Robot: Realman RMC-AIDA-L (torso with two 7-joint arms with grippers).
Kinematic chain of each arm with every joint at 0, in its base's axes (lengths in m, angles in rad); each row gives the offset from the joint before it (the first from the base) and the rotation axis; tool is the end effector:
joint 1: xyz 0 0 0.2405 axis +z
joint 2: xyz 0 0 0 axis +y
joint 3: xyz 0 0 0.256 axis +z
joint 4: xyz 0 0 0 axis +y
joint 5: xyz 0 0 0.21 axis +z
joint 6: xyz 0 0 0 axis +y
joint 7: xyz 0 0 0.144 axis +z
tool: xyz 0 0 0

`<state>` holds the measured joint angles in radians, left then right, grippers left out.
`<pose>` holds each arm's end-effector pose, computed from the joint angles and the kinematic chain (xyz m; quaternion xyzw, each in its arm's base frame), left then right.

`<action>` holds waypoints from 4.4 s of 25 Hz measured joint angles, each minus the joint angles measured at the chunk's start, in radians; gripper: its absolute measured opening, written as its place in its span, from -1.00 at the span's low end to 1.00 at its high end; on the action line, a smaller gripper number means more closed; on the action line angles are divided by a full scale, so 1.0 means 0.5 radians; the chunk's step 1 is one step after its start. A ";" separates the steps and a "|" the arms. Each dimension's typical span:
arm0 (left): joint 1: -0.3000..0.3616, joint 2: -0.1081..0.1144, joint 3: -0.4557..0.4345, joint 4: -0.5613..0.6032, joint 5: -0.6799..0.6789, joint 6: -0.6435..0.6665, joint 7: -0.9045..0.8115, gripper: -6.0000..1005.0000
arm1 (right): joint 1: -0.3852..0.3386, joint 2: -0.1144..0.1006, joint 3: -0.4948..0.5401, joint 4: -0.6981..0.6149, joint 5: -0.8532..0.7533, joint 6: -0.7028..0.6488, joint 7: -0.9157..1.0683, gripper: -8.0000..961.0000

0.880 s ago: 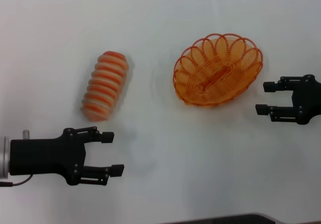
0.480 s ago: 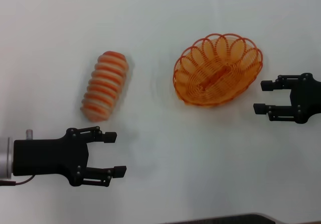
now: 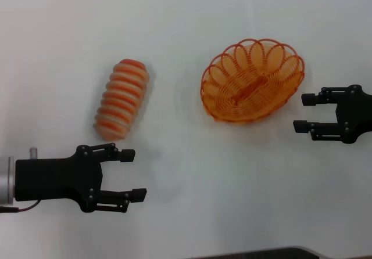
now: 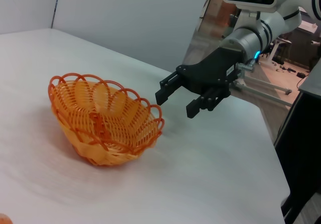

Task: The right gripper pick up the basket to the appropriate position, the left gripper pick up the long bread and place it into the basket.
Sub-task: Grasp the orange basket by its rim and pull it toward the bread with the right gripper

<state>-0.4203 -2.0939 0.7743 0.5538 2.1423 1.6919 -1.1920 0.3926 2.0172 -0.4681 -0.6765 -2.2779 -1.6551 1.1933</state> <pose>-0.2922 0.2520 -0.0404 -0.9607 -0.1894 -0.2029 0.0024 0.3431 0.2724 0.0350 -0.9506 0.2196 0.1497 0.1604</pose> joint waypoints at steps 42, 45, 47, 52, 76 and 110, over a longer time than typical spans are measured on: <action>-0.015 -0.031 -0.238 -0.003 -0.033 0.016 0.054 0.74 | 0.510 -0.123 -0.060 -0.286 -0.262 0.580 1.801 0.43; -0.017 -0.032 -0.237 0.002 -0.044 0.023 0.057 0.74 | 0.568 -0.103 -0.145 -0.279 -0.328 0.594 1.861 0.43; -0.018 -0.033 -0.235 0.005 -0.045 0.025 0.065 0.74 | 0.592 -0.094 -0.202 -0.272 -0.340 0.601 1.887 0.43; -0.008 -0.037 -0.240 0.006 -0.059 0.032 0.105 0.74 | 0.614 -0.081 -0.359 -0.242 -0.358 0.651 1.916 0.43; -0.014 -0.040 -0.235 -0.001 -0.060 0.021 0.138 0.74 | 0.687 -0.074 -0.480 0.028 -0.454 0.751 1.969 0.34; 0.000 -0.050 -0.227 0.002 -0.051 0.032 0.188 0.74 | 0.655 -0.070 -0.450 0.098 -0.441 0.658 2.042 -0.81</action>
<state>-0.4200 -2.1187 0.6607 0.5547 2.1169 1.7080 -1.0980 0.7201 1.9824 -0.6929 -0.6275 -2.4985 -1.3259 2.2146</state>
